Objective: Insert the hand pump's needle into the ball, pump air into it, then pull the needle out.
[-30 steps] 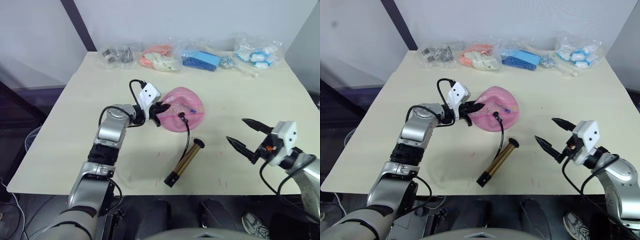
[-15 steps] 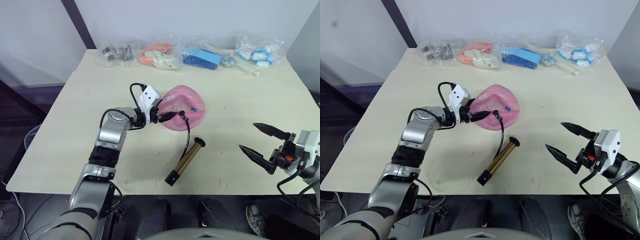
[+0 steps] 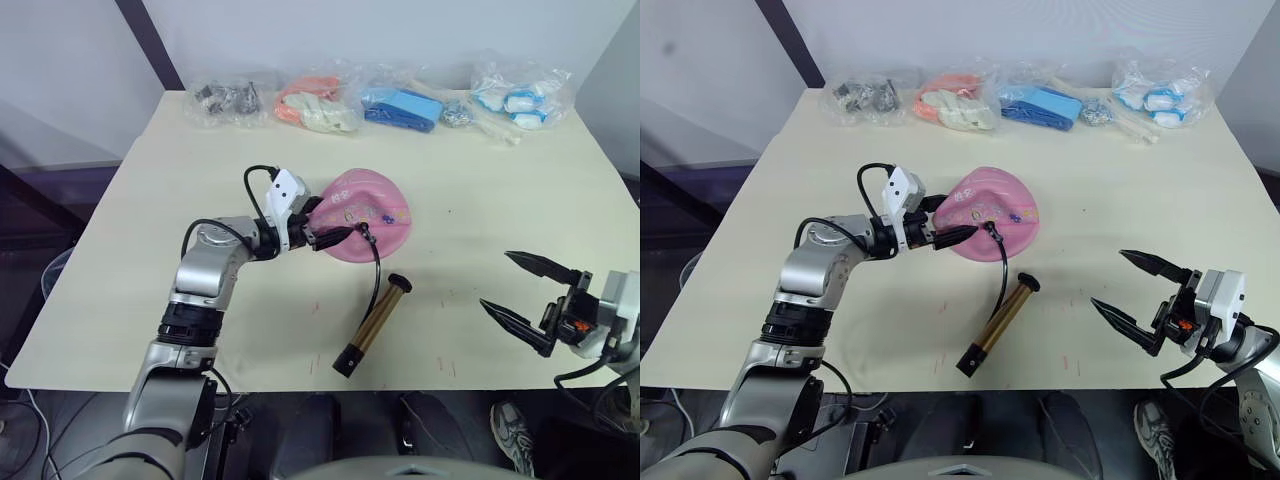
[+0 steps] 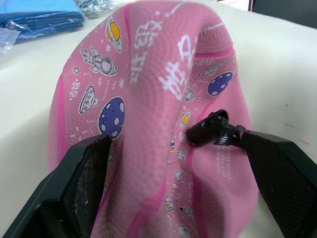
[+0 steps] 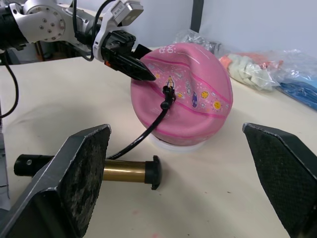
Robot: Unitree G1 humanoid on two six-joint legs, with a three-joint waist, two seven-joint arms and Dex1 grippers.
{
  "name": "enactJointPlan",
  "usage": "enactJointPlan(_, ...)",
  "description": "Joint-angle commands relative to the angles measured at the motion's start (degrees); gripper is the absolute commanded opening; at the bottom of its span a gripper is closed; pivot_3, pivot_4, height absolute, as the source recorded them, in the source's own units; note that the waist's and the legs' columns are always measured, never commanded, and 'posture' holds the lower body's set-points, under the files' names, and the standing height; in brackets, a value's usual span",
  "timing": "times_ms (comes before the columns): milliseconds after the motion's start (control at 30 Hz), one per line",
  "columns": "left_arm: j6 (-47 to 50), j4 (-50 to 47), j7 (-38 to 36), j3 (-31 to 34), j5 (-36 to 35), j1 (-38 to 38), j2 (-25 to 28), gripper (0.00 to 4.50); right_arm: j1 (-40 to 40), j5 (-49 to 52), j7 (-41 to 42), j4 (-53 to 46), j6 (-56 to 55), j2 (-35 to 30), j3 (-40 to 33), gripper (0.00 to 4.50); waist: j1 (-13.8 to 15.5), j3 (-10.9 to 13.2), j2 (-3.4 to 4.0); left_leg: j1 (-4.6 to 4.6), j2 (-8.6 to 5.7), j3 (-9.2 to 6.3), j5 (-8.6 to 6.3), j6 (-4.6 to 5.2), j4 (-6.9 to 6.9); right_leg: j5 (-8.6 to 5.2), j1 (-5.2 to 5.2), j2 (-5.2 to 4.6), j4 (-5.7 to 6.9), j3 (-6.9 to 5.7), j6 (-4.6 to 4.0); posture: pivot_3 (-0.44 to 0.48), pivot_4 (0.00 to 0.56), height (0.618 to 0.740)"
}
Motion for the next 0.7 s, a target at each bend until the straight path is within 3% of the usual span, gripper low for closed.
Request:
enactJointPlan(33, 0.9, -4.4, -0.4, 2.0, -2.3, -0.2, 1.5, 4.44, 0.3, 1.8, 0.7, -0.5, -1.2, -0.5, -0.3, 4.50, 0.0, 0.0, 0.00, 0.01, 0.00, 0.00, 0.00, 0.00, 0.02, 0.00, 0.00, 0.00, 0.02, 0.00, 0.00, 0.000, 0.150, 0.740)
enactJointPlan(233, 4.6, -10.0, -1.9, 3.1, -5.9, 0.6, 4.9, 4.44, 0.7, 2.9, 1.9, -0.6, -1.0, -1.5, -1.2, 4.50, -0.1, 0.0, 0.00, 0.01, 0.00, 0.00, 0.00, 0.00, 0.07, 0.00, 0.00, 0.01, 0.07, 0.01, 0.00, 0.000, 0.150, 0.740)
enactJointPlan(400, 10.6, -18.2, -6.7, 2.7, -10.5, 4.4, 11.5, 4.44, 1.1, 4.9, 4.5, 0.3, -0.7, -3.5, -2.2, 4.50, -0.4, 0.0, 0.02, 0.04, 0.03, 0.07, 0.00, 0.01, 0.06, 0.00, 0.00, 0.02, 0.08, 0.09, 0.00, 0.000, 0.150, 0.740)
enactJointPlan(700, 16.9, -28.0, -8.0, 0.9, -14.4, 12.8, 18.3, 4.44, -0.1, 6.1, 14.1, 6.1, -2.8, -8.2, -2.5, 4.50, -0.2, 0.0, 0.01, 0.13, 0.15, 0.11, -0.14, 0.26, 0.15, 0.01, 0.06, 0.03, 0.25, 0.12, -0.02, 0.000, 0.150, 0.740)
